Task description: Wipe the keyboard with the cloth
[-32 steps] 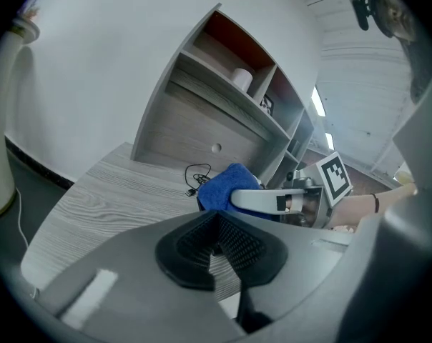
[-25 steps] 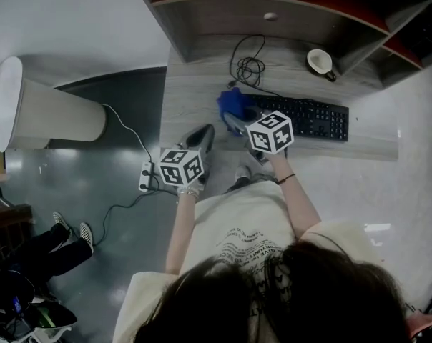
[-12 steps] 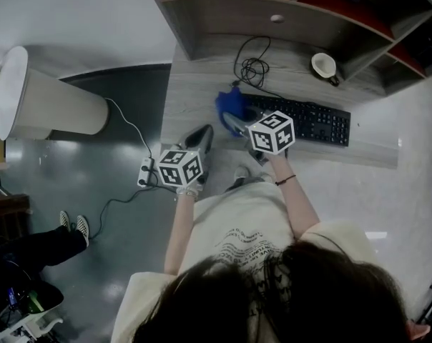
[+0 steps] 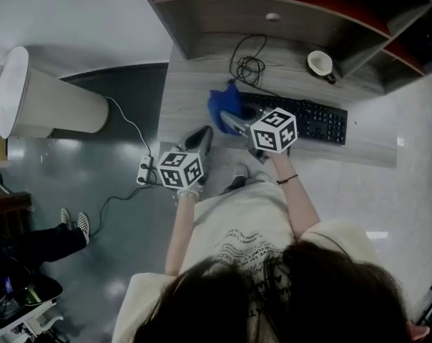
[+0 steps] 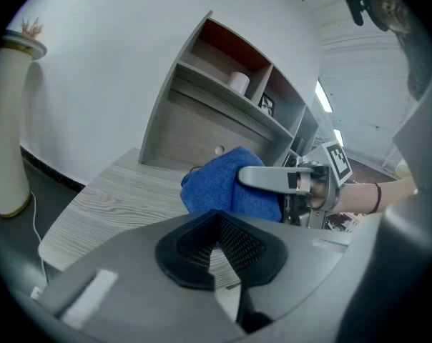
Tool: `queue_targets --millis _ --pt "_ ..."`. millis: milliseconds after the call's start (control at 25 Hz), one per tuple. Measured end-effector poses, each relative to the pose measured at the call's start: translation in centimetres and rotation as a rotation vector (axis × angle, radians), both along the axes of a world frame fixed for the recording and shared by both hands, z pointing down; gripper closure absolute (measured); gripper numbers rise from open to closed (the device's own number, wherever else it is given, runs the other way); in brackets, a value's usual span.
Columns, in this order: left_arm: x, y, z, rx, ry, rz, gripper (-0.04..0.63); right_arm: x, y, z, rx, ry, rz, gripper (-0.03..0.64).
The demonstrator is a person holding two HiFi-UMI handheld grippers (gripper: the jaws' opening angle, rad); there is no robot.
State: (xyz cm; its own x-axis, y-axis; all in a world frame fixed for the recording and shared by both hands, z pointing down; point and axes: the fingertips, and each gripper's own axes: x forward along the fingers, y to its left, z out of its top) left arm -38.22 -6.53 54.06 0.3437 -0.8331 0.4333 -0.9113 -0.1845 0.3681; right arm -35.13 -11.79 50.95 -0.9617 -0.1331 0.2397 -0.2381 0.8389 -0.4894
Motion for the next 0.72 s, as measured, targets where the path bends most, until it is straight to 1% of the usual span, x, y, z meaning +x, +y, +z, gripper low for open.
queue_targets --millis 320,560,640,720 --pt "1.8 0.1 -1.6 0.051 -0.030 -0.016 0.591 2.1 1.0 -2.0 0.072 -0.020 -0.055 0.558" --pt "3.2 0.5 -2.8 0.098 -0.032 -0.030 0.591 4.2 1.6 -3.8 0.163 -0.045 -0.063 0.558" --pt "3.6 0.5 -3.5 0.123 -0.034 -0.038 0.591 4.9 1.7 -4.3 0.183 -0.057 -0.058 0.558" --pt "4.0 0.5 -4.2 0.154 -0.053 -0.044 0.591 5.5 1.8 -4.8 0.192 -0.070 -0.053 0.558"
